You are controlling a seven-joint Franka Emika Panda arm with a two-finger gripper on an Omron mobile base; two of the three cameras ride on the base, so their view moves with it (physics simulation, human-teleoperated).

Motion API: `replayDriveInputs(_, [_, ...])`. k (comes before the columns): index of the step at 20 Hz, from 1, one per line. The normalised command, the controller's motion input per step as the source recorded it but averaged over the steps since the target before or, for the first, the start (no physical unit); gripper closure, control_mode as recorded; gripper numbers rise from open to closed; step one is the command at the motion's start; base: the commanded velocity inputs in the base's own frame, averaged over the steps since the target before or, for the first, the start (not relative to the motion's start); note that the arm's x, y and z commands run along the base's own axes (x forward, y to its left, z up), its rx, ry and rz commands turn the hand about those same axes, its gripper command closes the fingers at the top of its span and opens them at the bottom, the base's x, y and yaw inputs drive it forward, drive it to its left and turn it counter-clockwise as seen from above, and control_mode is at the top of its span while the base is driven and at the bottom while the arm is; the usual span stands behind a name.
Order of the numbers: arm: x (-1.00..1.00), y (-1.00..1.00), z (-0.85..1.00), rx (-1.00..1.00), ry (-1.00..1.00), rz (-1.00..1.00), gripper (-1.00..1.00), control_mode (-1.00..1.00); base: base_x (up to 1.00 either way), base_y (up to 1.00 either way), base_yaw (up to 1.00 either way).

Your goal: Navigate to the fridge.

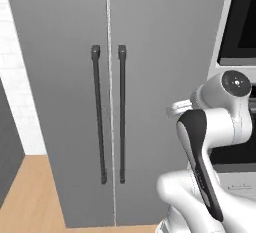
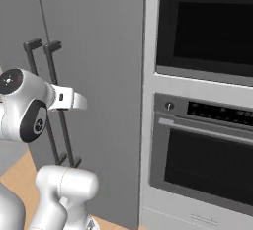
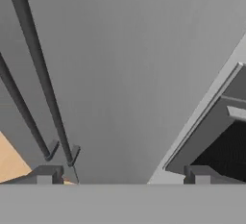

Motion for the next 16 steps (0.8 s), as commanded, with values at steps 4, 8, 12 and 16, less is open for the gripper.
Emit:
replayDriveInputs(4, [0.00, 0.00, 0.00, 0.00, 0.00, 0.00, -1.00, 1.00, 0.06, 1.00, -0.45])
replayDriveInputs(8, [0.00, 0.00, 0.00, 0.00, 0.00, 0.00, -1.00, 1.00, 0.54, 0.93, -0.45])
replayDriveInputs(12, [0.00, 0.00, 0.00, 0.00, 0.00, 0.00, -1.00, 1.00, 0.94, 0.55, -0.40])
replayDriveInputs(16, [0.00, 0.00, 0.00, 0.00, 0.00, 0.00, -1.00, 1.00, 1.00, 0.01, -0.23])
